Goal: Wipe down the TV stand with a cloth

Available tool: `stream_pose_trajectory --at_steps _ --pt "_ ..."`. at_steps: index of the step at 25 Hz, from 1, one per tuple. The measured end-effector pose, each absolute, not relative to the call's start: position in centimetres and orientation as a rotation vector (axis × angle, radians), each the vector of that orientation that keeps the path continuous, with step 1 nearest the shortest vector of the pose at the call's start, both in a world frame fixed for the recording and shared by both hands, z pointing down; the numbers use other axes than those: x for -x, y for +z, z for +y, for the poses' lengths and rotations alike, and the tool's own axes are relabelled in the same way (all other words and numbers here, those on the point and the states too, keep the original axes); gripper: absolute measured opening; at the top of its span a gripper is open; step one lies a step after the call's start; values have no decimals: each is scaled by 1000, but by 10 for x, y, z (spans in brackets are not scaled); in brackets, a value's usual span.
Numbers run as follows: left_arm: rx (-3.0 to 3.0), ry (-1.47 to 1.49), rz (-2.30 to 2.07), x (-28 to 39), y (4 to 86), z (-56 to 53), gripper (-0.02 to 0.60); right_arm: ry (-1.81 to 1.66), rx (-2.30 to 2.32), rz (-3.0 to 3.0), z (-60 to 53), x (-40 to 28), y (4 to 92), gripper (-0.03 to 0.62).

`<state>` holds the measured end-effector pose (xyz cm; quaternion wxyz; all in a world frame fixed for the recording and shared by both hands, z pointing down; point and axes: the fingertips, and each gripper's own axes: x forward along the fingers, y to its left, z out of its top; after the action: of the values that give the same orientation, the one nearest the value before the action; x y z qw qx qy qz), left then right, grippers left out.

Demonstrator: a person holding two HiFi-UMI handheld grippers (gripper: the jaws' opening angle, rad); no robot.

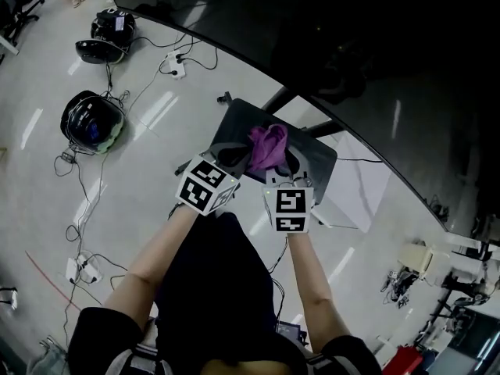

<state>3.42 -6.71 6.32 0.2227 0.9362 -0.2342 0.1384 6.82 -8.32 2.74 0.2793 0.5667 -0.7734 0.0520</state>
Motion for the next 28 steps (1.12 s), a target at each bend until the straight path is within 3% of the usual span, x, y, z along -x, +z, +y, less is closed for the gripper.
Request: stream_pose_trajectory --at_steps 10,28 --pt "-2599 331 -746 -48 86 -107 6 -164 -1454 -2046 -129 -73 37 75" --pt "-2748 224 -798 -72 56 -178 6 -671 -1525 -1755 -194 -98 5 75"
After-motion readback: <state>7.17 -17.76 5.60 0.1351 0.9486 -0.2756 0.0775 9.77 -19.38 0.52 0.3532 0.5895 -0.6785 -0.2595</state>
